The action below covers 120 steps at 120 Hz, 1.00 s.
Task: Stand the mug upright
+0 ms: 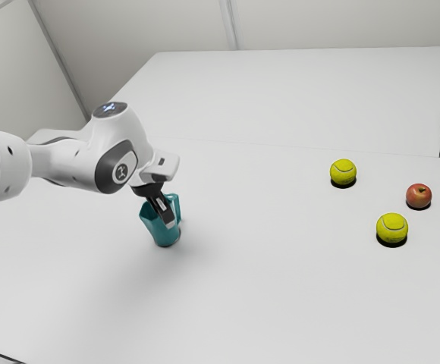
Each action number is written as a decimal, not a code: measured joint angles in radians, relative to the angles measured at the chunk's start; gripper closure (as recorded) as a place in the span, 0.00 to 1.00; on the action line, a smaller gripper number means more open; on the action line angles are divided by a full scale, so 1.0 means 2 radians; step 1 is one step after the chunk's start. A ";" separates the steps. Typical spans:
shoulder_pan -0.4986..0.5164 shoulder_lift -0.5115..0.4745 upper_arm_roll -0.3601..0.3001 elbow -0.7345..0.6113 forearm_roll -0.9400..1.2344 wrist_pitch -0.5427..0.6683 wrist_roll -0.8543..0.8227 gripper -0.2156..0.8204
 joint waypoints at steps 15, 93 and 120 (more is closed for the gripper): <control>0.001 -0.003 0.000 0.002 0.000 -0.002 0.000 0.55; 0.010 -0.028 -0.001 0.055 -0.001 -0.043 -0.001 0.36; 0.013 -0.007 -0.001 0.156 -0.007 -0.139 -0.034 0.26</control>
